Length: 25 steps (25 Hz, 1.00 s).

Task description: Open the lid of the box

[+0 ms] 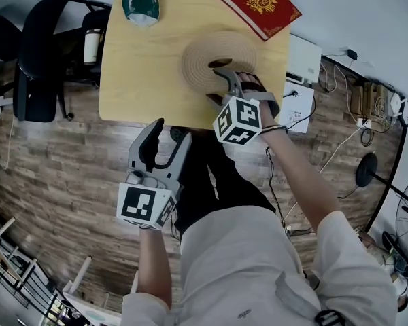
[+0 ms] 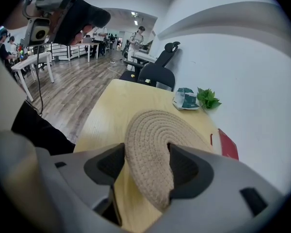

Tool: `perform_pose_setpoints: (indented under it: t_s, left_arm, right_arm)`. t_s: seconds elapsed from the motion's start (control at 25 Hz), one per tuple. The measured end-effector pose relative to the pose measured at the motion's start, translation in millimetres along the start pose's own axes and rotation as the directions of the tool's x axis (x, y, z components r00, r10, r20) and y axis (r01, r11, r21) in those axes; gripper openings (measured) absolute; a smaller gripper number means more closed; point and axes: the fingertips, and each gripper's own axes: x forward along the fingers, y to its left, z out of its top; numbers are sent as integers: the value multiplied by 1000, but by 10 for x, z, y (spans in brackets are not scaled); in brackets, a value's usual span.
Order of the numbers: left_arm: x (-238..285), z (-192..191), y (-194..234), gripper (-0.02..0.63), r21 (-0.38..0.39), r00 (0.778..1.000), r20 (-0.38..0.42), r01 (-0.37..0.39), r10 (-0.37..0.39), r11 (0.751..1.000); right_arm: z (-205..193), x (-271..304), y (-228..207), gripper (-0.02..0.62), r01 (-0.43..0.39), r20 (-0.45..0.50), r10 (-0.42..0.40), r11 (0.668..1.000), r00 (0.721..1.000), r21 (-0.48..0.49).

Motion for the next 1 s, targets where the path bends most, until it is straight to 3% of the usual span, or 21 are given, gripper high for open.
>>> perform_pose_setpoints:
  t_s: [0.36,1.0]
  left_arm:
    - [28,3,-4,212,-7,1000,-4,-5,5,1000]
    - [-63,-16,-71,212,4,1000,-5,-23,24,1000]
  right_arm:
    - [-66,68,21,264,18,-50,-21,998,999,-62]
    - [-77,66,25,242,-3,-62,-1,997,998,-73]
